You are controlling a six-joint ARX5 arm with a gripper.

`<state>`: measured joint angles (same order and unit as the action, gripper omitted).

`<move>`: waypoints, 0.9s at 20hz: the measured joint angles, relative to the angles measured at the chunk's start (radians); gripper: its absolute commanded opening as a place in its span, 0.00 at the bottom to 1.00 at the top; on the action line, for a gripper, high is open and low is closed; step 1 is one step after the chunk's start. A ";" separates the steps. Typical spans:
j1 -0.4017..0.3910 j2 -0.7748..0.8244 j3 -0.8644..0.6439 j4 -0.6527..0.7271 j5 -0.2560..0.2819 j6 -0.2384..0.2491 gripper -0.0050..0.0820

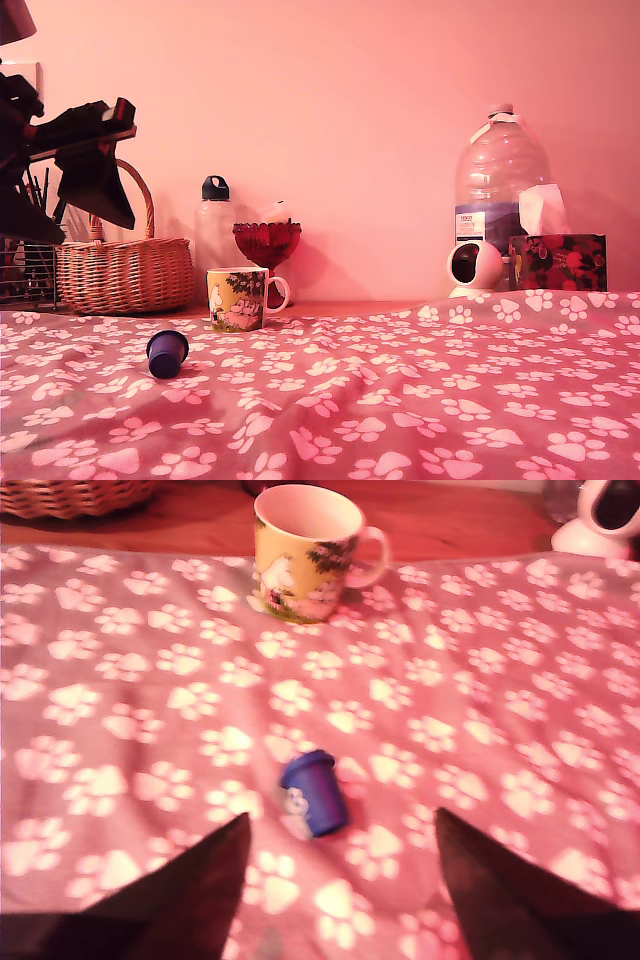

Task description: Pick the coffee capsule and then drop it inside the coffee cup in front of you

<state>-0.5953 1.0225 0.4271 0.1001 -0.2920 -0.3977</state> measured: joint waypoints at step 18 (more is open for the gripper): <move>0.000 0.225 0.000 0.265 0.010 0.003 0.69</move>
<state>-0.5953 1.2476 0.4271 0.3649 -0.2821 -0.3950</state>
